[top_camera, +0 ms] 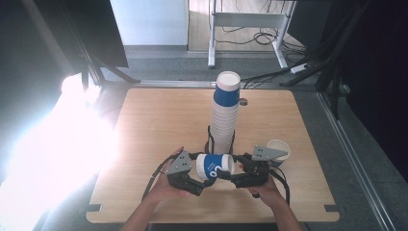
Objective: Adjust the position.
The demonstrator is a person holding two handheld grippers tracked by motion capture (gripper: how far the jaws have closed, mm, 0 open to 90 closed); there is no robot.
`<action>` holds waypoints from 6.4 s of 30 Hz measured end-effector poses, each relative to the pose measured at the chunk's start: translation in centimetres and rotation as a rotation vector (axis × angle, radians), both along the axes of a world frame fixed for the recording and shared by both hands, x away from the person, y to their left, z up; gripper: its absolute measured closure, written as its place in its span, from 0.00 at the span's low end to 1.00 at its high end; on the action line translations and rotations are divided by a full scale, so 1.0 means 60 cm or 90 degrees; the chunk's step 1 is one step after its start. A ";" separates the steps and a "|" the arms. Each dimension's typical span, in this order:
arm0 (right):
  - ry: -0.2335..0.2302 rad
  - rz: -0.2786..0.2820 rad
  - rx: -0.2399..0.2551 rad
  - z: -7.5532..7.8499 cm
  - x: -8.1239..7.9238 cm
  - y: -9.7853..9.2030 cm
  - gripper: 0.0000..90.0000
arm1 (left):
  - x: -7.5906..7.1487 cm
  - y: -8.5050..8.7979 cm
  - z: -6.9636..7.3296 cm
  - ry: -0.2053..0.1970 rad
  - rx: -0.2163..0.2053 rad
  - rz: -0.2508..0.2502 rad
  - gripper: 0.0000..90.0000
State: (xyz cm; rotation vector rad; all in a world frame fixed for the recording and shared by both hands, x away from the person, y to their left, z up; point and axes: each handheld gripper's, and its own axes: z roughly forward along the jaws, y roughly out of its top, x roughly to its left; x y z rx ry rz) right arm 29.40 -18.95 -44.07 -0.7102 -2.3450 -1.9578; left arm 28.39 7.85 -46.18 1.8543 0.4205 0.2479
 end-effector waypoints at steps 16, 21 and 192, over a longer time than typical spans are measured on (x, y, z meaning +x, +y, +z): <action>0.018 0.012 0.002 -0.007 0.006 0.001 0.31 | 0.006 -0.012 -0.002 -0.012 -0.001 -0.013 0.03; 0.022 0.011 0.006 -0.008 0.007 0.000 0.31 | 0.008 -0.009 -0.005 -0.005 -0.002 -0.018 0.06; -0.080 0.009 -0.152 -0.017 0.016 0.030 0.30 | 0.006 0.056 0.003 0.072 0.013 0.023 0.08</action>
